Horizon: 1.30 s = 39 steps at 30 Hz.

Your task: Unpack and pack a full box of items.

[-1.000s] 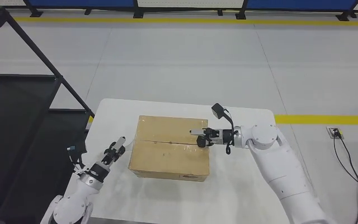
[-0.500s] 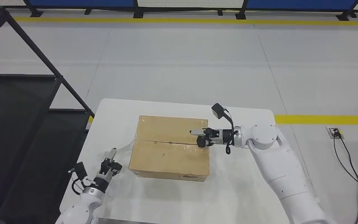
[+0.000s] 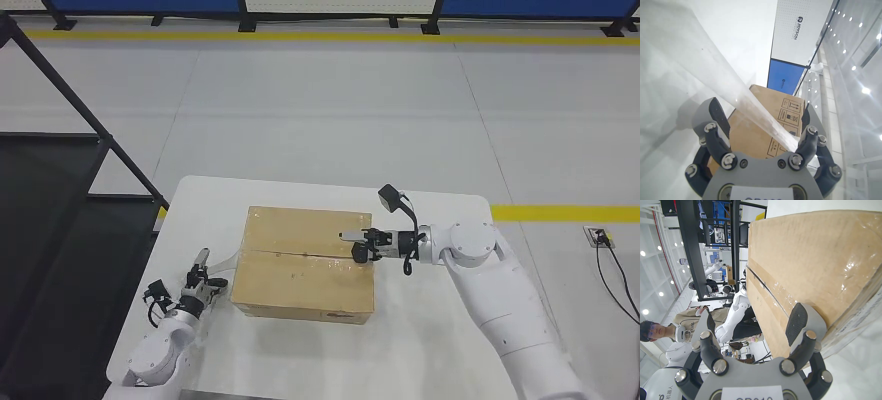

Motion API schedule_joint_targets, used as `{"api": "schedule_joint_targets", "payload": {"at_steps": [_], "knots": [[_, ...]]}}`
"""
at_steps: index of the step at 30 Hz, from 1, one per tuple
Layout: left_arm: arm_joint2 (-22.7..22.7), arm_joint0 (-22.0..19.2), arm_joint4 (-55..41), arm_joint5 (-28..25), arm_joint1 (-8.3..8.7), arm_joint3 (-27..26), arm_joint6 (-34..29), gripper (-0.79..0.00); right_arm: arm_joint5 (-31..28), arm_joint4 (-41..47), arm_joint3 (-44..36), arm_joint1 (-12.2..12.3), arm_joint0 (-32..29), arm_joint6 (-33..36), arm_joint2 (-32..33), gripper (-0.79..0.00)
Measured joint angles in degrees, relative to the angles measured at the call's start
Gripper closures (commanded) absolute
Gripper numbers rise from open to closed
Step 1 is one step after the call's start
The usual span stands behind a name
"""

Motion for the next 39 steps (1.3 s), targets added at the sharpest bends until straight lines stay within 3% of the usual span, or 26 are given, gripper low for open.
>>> {"api": "schedule_joint_targets", "payload": {"at_steps": [6, 12, 19, 28, 39], "knots": [[-0.2, -3.3, -2.4, -3.3, -0.68, 3.7, -0.2, -0.785, 0.0, 0.0, 0.0, 0.0, 0.0, 0.0, 0.0, -0.785], [-2.5, -2.8, -0.7, -9.4, -0.52, 1.7, -1.7, -0.785, 0.0, 0.0, 0.0, 0.0, 0.0, 0.0, 0.0, -0.785], [-5.3, -0.2, 5.7, -13.4, -0.07, -5.0, -0.2, -0.785, 0.0, 0.0, 0.0, 0.0, 0.0, 0.0, 0.0, -0.785], [-6.7, 2.8, 13.9, -14.3, 0.0, -13.8, 2.8, -0.785, 0.0, 0.0, 0.0, 0.0, 0.0, 0.0, 0.0, -0.785], [-7.3, 5.9, 16.5, -14.8, -0.25, -21.8, 2.5, -0.785, 0.0, 0.0, 0.0, 0.0, 0.0, 0.0, 0.0, -0.785]]}}
